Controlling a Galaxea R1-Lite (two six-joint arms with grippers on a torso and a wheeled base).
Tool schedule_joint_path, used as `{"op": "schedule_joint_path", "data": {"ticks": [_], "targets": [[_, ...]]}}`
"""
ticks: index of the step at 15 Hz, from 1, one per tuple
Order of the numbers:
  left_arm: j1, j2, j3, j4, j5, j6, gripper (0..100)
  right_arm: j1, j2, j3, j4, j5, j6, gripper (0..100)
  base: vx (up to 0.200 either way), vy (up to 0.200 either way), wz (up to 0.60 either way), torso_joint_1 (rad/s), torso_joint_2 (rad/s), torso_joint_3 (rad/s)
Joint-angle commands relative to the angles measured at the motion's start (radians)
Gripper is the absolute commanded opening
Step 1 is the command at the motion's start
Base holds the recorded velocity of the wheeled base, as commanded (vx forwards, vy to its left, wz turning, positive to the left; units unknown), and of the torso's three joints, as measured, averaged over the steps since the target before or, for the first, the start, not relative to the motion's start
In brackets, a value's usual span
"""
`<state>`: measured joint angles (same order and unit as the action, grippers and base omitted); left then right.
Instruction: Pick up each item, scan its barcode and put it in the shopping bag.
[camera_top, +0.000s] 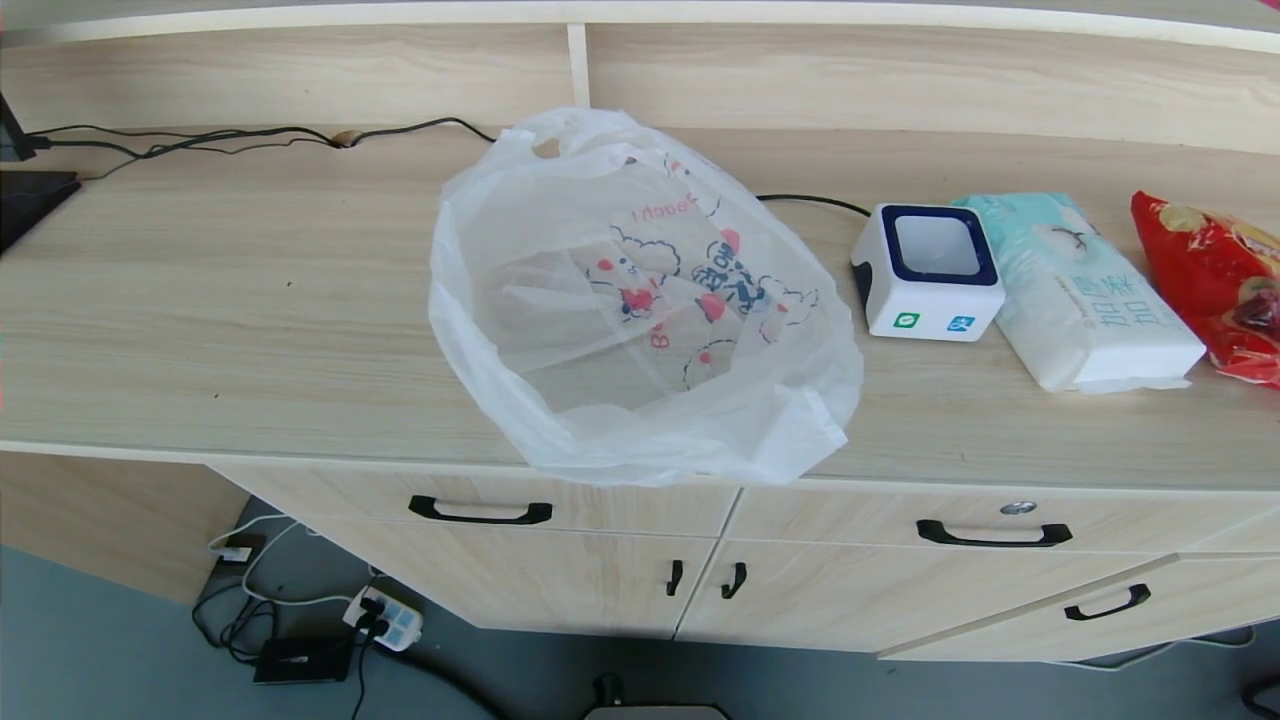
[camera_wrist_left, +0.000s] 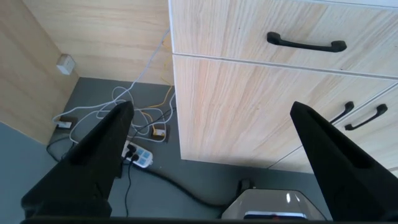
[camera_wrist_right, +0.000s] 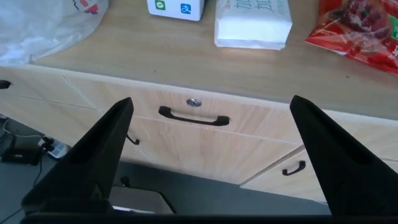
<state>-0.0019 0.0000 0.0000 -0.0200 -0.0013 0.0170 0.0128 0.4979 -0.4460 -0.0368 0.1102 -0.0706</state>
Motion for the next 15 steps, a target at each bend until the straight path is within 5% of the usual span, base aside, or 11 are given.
{"op": "schedule_joint_path", "data": {"ticks": [1,10,15], "targets": [[0.000,0.002,0.000,0.000,0.000,0.001,100,0.003,0.487,-0.281,-0.149,0.100,-0.021,100,0.000,0.000,0.00,0.000,0.00,0.000],[0.000,0.002,0.000,0.002,0.000,0.008,100,-0.025,0.645,-0.349,-0.166,0.111,-0.024,100,0.000,0.000,0.00,0.000,0.00,0.000],[0.000,0.002,0.000,0.002,0.000,0.006,100,-0.086,0.673,-0.352,-0.175,0.112,-0.081,100,0.120,-0.040,0.00,0.000,0.00,0.001]]}}
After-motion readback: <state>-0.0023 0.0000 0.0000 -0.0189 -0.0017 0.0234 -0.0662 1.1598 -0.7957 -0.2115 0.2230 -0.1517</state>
